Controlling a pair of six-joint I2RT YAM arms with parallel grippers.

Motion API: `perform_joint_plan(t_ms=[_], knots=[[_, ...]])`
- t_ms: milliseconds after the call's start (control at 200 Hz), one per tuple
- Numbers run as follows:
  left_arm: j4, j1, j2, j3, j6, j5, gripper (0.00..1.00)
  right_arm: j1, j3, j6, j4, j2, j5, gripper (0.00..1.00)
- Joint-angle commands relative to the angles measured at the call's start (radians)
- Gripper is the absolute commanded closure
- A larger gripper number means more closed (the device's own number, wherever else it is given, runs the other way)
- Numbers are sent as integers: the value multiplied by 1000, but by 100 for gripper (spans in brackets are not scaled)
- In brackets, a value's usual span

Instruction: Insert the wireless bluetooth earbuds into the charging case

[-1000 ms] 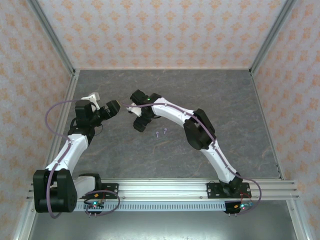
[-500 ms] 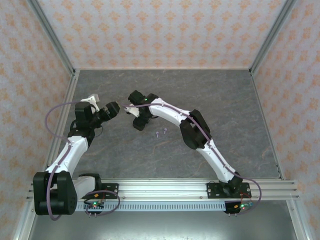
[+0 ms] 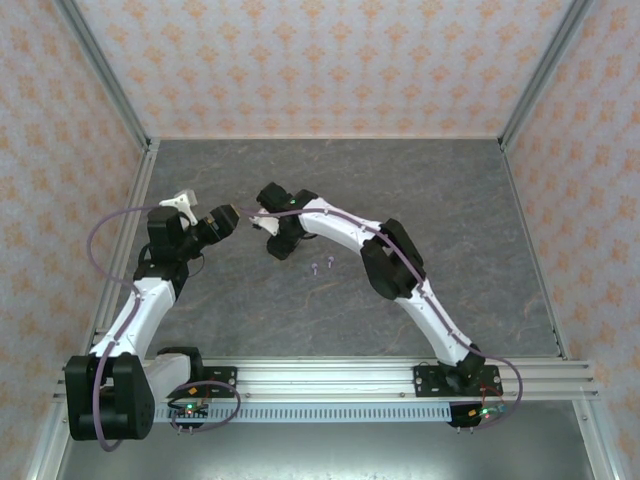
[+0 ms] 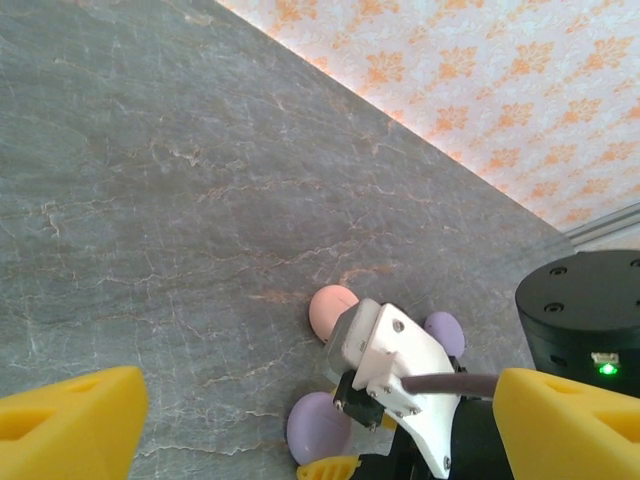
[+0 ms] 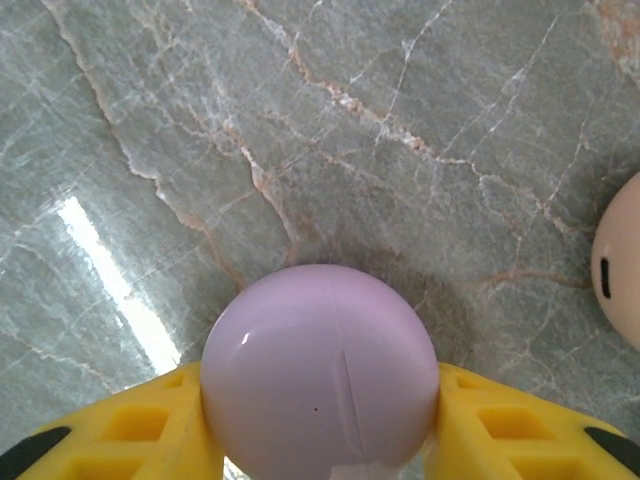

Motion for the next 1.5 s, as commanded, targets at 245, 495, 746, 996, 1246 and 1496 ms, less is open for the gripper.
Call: perform_joint_plan(t_ms=[245, 495, 746, 996, 1246, 1496], knots=[[7, 1, -74, -6, -82, 237, 14, -38, -499, 67, 413, -492, -44, 54], [-48, -92, -137, 75, -96, 363, 15, -39, -814, 52, 666, -820, -80, 54], [-48, -242, -142, 166, -93, 416, 16, -26, -972, -60, 790, -1041, -47, 55], [-23, -335, -82, 206, -93, 413, 26, -10, -1003, -133, 798, -1119, -76, 55], [-7, -399, -22, 237, -90, 398, 34, 0, -996, -152, 776, -1120, -127, 55], [-16, -444, 15, 253, -72, 386, 47, 0, -998, -170, 760, -1118, -128, 55]])
